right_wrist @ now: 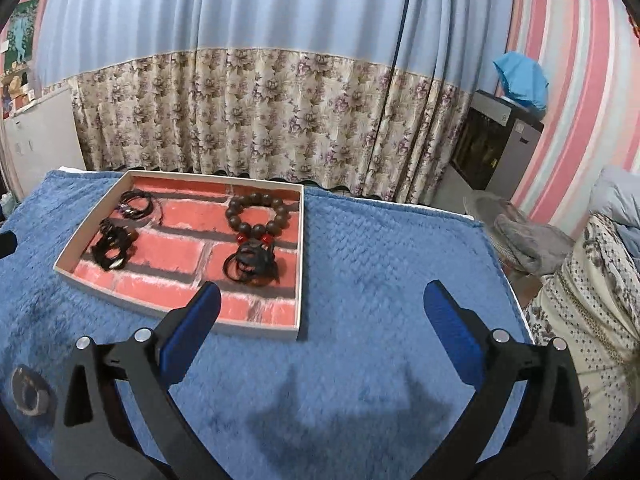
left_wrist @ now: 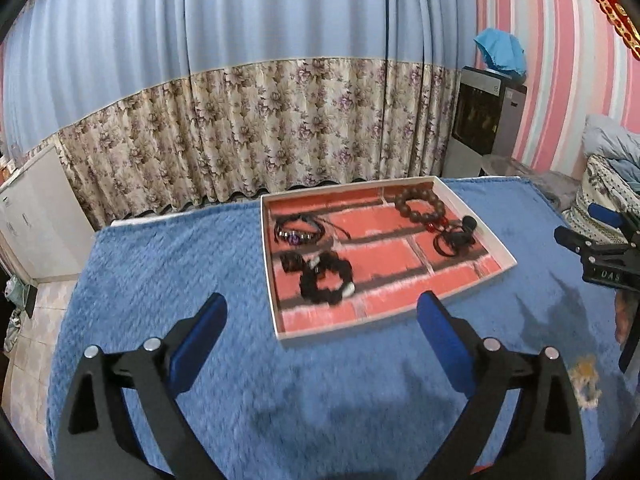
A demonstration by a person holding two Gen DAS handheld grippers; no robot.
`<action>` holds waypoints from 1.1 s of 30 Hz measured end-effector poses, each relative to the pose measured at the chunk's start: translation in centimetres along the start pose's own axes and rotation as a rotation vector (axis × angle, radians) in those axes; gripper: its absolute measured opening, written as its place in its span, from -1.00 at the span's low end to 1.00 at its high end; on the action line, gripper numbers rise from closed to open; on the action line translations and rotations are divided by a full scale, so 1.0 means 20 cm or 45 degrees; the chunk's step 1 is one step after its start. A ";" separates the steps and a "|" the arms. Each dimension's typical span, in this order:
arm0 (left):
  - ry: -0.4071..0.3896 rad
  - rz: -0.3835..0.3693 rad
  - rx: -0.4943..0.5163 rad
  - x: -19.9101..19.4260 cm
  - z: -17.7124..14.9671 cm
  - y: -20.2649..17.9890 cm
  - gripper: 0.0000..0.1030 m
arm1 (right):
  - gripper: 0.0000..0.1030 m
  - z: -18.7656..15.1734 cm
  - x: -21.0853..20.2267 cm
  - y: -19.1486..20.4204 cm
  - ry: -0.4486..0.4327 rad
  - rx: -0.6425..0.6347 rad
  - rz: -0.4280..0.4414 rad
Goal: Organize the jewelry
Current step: 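Move left tool to white-strap watch while right tool approaches red string charm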
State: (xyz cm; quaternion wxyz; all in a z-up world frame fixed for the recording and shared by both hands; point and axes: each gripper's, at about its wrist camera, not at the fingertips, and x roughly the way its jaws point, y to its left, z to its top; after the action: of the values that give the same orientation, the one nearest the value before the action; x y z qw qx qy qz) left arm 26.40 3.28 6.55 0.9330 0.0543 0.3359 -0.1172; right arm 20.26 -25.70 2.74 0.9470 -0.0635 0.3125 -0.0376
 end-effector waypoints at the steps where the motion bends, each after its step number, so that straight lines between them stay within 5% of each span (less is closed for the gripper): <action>1: 0.003 0.000 -0.003 -0.01 -0.02 -0.01 0.82 | 0.92 -0.04 -0.03 0.01 -0.012 0.000 0.002; 9: 0.056 -0.014 -0.095 -0.15 -0.27 0.01 0.82 | 0.92 -0.40 -0.22 0.11 -0.013 0.039 0.033; 15: 0.003 0.090 -0.133 -0.29 -0.50 0.03 0.87 | 0.92 -0.63 -0.36 0.14 0.050 0.085 0.040; 28: 0.071 0.067 -0.126 -0.25 -0.75 -0.05 0.87 | 0.91 -0.91 -0.45 0.23 0.083 0.091 0.105; 33: 0.058 0.080 -0.147 -0.23 -0.78 -0.02 0.87 | 0.60 -0.92 -0.40 0.25 0.127 0.070 0.139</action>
State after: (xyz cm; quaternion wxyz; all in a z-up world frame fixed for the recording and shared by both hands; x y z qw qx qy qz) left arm 13.29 6.46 -2.43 0.9299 0.0134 0.3615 -0.0668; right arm 3.12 -21.60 -7.97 0.9323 -0.0183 0.3612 0.0023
